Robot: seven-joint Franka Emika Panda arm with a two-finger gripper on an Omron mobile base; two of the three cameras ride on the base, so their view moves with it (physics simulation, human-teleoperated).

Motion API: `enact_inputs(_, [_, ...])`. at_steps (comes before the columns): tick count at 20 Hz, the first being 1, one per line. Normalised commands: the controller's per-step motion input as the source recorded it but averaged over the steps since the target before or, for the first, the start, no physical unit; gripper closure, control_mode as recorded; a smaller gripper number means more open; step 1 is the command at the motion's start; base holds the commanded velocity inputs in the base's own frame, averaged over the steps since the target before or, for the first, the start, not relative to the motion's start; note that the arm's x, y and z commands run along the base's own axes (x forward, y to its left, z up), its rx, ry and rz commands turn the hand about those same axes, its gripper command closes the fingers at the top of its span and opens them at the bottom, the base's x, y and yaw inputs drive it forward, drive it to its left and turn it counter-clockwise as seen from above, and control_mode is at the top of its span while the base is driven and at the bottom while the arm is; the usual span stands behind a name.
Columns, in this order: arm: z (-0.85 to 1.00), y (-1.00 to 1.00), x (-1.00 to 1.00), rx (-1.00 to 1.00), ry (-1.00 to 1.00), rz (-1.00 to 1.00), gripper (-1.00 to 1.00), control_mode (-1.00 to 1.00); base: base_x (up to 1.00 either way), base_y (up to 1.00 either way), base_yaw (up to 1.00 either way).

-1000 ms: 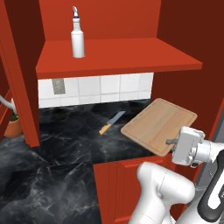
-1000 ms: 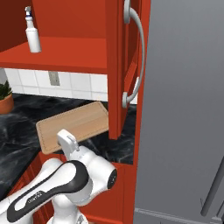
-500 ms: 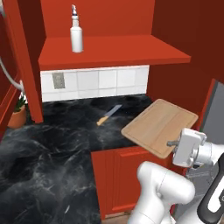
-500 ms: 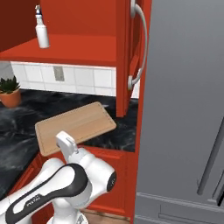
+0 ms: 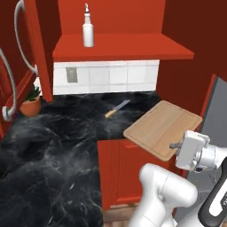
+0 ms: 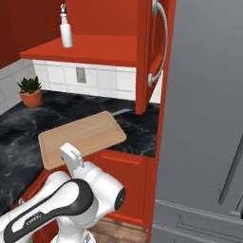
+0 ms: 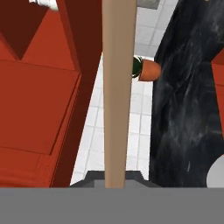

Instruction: Move the cutting board and knife to the sink. Then move spray from the cabinet to the counter.

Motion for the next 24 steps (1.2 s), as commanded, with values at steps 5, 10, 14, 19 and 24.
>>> enact_inputs(5, [0.0,0.0,0.0,0.0,0.0,0.0,1.0,1.0,-0.54,-0.37,0.55])
enact_inputs(10, [0.0,0.0,0.0,0.0,0.0,0.0,1.0,1.0,-0.52,-0.31,0.69])
enact_inputs(14, [0.0,0.0,0.0,0.0,0.0,0.0,1.0,1.0,-0.31,-0.11,0.91])
enact_inputs(19, [0.0,0.0,0.0,0.0,0.0,0.0,1.0,1.0,-0.21,-0.01,0.96])
enact_inputs(24, [0.0,0.0,0.0,0.0,0.0,0.0,1.0,1.0,-0.07,0.03,0.81])
